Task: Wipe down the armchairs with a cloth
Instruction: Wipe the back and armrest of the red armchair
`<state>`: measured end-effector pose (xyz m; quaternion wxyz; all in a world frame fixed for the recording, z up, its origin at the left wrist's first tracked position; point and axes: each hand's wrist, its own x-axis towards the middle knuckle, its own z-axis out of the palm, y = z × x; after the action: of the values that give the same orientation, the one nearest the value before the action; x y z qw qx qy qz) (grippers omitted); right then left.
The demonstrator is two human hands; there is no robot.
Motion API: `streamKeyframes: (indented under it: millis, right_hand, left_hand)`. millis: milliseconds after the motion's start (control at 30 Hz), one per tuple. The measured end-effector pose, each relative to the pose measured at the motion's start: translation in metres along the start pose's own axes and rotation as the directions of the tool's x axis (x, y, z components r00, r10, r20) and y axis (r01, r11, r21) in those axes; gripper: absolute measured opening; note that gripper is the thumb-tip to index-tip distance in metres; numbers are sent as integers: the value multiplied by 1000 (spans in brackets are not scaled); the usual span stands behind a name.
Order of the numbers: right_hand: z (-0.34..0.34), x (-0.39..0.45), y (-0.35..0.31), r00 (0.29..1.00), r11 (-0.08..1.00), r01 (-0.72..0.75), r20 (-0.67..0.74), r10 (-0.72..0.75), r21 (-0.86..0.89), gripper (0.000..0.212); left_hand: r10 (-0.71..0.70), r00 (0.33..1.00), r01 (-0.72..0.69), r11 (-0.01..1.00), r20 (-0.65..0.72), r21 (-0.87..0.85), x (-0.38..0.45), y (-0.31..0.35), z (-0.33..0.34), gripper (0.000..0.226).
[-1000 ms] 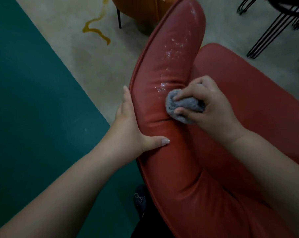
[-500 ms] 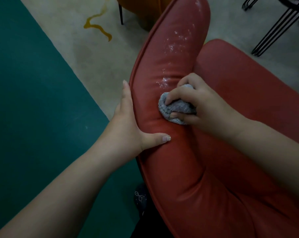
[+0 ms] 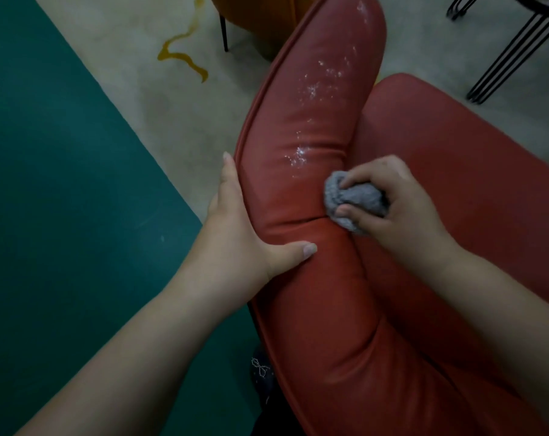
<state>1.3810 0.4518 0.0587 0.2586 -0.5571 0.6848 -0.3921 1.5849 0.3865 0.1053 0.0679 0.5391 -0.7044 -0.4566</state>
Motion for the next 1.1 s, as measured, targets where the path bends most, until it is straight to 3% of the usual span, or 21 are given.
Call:
streamKeyframes:
  millis: [100, 167, 267, 433, 500, 567, 667, 900, 1000, 1100]
  right_hand:
    - [-3, 6, 4, 974, 989, -122, -179, 136, 87, 27]
    - [12, 26, -13, 970, 989, -21, -238, 56, 143, 27]
    - [31, 50, -33, 987, 985, 112, -126, -95, 129, 32]
    - [9, 49, -3, 982, 987, -69, -164, 93, 147, 25]
    - [9, 54, -5, 969, 977, -62, -224, 107, 203, 26]
    - [21, 64, -23, 966, 975, 68, -257, -11, 213, 26]
    - [37, 68, -34, 982, 976, 158, -132, -138, 151, 32]
    - [-10, 51, 29, 955, 972, -175, -211, 206, 158, 27]
    - [5, 74, 10, 953, 972, -9, -292, 80, 234, 25]
    - [22, 100, -4, 962, 963, 144, -259, -82, 228, 32]
  left_hand:
    - [1, 999, 0, 1000, -42, 31, 5, 4, 5, 143]
    - [9, 998, -4, 998, -70, 59, 7, 5, 6, 142]
    - [-7, 997, 12, 997, -75, 77, 7, 6, 7, 142]
    - [-8, 998, 16, 993, -68, 116, 13, 12, 3, 145]
    - [6, 997, 4, 990, -74, 138, 19, 15, 2, 145]
    - [24, 996, -10, 987, -87, 162, 25, 17, 2, 145]
    - [19, 995, -3, 986, -94, 164, 29, 17, 2, 146]
    - [28, 997, -11, 974, -71, 226, 38, 24, -4, 150]
    - [81, 992, -49, 954, -96, 296, 53, 29, -4, 150]
    - [116, 988, -73, 932, -102, 354, 69, 35, -3, 150]
